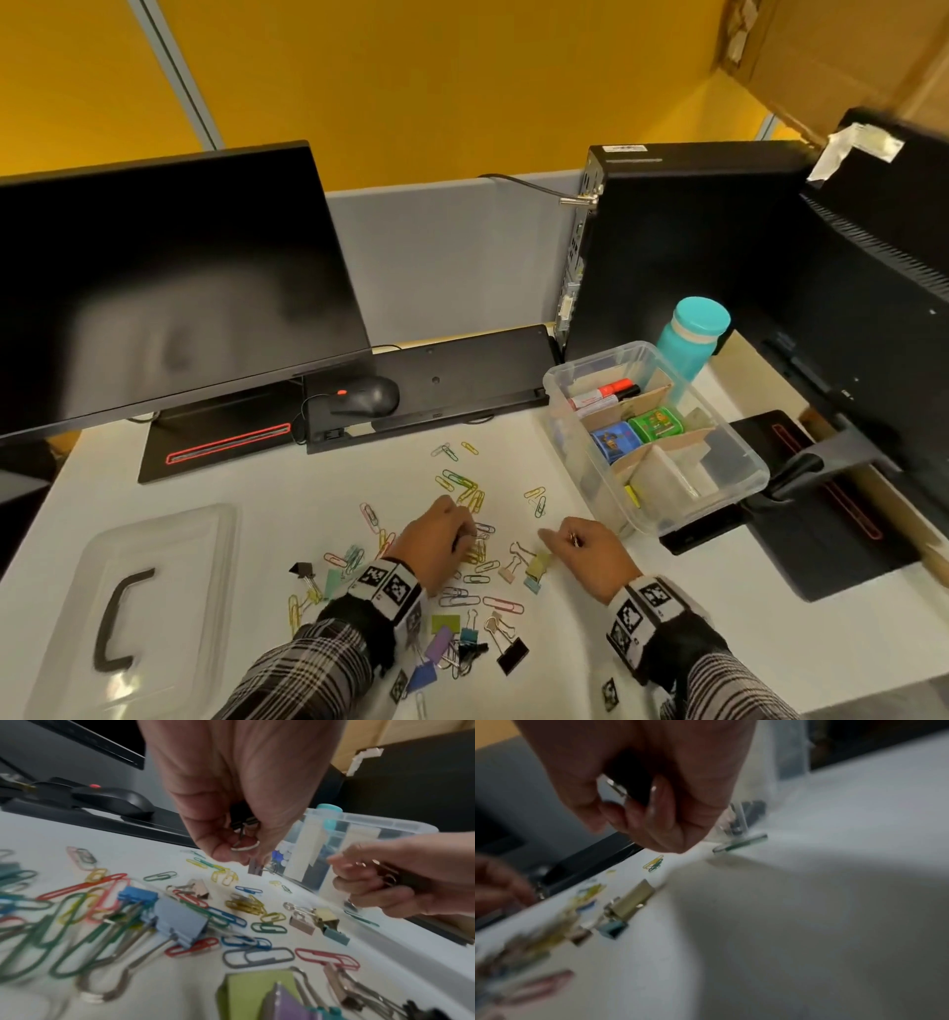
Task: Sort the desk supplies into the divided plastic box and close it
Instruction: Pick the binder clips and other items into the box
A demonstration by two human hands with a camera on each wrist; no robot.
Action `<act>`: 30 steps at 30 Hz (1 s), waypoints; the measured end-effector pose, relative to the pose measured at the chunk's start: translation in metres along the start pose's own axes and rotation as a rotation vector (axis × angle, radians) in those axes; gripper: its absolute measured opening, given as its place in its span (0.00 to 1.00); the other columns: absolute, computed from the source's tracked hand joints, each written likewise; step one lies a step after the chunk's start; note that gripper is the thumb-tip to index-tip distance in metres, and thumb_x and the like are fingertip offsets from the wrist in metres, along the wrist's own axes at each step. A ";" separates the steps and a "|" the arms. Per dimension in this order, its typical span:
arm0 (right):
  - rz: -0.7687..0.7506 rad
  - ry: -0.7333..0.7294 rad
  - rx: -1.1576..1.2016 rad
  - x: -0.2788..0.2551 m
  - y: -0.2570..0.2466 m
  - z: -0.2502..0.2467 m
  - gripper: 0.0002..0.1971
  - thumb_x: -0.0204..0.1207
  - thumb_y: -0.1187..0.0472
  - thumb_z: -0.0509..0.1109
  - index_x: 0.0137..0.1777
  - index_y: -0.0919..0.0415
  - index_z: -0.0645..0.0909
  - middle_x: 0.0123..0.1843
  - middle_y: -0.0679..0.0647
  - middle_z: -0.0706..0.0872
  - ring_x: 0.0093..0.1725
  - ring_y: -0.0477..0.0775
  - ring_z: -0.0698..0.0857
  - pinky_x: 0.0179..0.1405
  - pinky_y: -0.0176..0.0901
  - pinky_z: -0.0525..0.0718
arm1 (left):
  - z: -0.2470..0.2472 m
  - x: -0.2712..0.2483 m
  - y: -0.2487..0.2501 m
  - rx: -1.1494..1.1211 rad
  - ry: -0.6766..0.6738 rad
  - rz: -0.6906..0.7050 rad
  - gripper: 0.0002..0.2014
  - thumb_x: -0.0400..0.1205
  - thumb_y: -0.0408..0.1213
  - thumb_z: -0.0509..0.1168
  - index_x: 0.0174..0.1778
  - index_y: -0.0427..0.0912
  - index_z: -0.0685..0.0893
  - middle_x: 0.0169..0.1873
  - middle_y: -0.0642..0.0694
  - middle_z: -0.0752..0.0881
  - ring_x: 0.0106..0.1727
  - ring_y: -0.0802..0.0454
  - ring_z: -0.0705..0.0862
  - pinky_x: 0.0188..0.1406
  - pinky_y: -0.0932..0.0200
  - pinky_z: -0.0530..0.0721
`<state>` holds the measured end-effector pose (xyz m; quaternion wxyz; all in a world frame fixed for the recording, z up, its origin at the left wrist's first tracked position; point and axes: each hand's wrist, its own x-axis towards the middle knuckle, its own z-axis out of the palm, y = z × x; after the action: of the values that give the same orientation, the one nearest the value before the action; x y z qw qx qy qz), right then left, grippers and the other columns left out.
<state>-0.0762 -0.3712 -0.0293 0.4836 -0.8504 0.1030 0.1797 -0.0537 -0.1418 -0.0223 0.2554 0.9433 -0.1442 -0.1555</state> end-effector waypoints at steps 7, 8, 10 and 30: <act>-0.041 -0.185 -0.711 -0.007 -0.013 0.012 0.20 0.73 0.42 0.68 0.55 0.53 0.68 0.54 0.52 0.84 0.47 0.53 0.82 0.42 0.43 0.77 | -0.015 -0.010 -0.021 -0.037 0.051 -0.009 0.08 0.84 0.40 0.60 0.55 0.45 0.82 0.52 0.49 0.78 0.47 0.54 0.80 0.49 0.66 0.77; -0.046 -0.183 -0.688 -0.007 -0.014 0.013 0.18 0.74 0.43 0.67 0.53 0.52 0.67 0.53 0.52 0.84 0.48 0.53 0.82 0.42 0.43 0.76 | -0.016 -0.012 -0.022 -0.049 0.052 -0.005 0.07 0.84 0.40 0.60 0.54 0.46 0.82 0.52 0.50 0.78 0.48 0.55 0.80 0.50 0.65 0.77; -0.052 -0.205 -0.623 -0.008 -0.017 0.013 0.16 0.76 0.45 0.67 0.52 0.51 0.65 0.48 0.49 0.82 0.46 0.52 0.82 0.40 0.41 0.75 | -0.018 -0.015 -0.024 -0.070 0.046 0.009 0.07 0.84 0.40 0.61 0.53 0.47 0.82 0.51 0.50 0.79 0.49 0.55 0.80 0.52 0.64 0.78; 0.255 0.104 -0.774 -0.011 -0.080 -0.107 0.18 0.79 0.47 0.61 0.62 0.57 0.78 0.56 0.54 0.84 0.54 0.52 0.82 0.60 0.46 0.80 | -0.011 -0.016 -0.018 -0.120 0.012 0.055 0.06 0.83 0.41 0.62 0.51 0.47 0.84 0.49 0.49 0.80 0.49 0.57 0.81 0.54 0.62 0.80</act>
<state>-0.0361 -0.4226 0.0876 0.0960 -0.9579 0.1566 0.2206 -0.0606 -0.1164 -0.0194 0.3168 0.9227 -0.1591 -0.1513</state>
